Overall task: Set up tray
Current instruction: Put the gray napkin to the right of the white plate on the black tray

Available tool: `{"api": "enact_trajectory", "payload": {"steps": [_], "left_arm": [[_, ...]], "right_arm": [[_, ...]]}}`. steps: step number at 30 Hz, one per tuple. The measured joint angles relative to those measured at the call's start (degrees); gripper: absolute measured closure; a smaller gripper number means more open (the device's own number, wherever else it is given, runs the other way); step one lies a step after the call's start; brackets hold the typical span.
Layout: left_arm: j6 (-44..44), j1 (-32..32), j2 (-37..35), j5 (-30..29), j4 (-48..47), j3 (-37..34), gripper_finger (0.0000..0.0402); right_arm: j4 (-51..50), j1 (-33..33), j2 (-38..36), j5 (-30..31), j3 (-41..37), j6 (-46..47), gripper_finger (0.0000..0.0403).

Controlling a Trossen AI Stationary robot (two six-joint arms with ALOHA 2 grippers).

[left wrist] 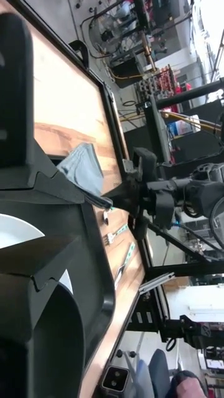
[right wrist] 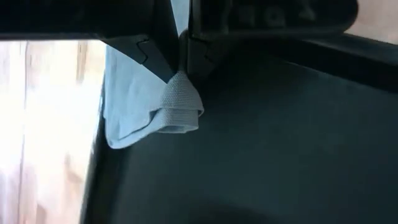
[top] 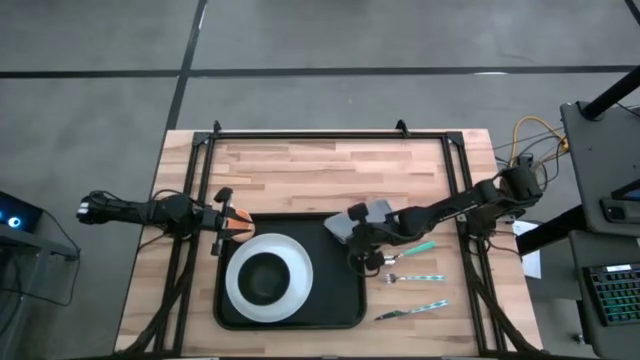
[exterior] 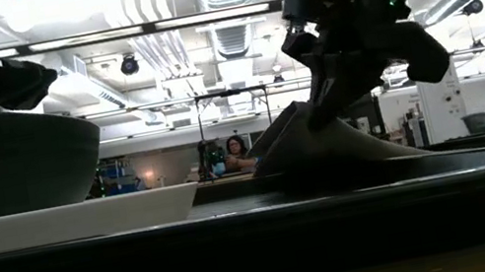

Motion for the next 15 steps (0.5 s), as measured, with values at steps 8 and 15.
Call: {"api": "enact_trajectory", "payload": {"steps": [8,15], "left_arm": [[0.0,0.0,1.4,0.0,0.2,0.0,0.033],[0.0,0.0,1.7,0.0,0.2,0.0,0.033]], "right_arm": [[4.3,4.0,0.4,-4.6,0.0,-8.5,0.0395],[7.3,6.0,0.5,-9.8,0.0,-15.0,0.0395]]}}
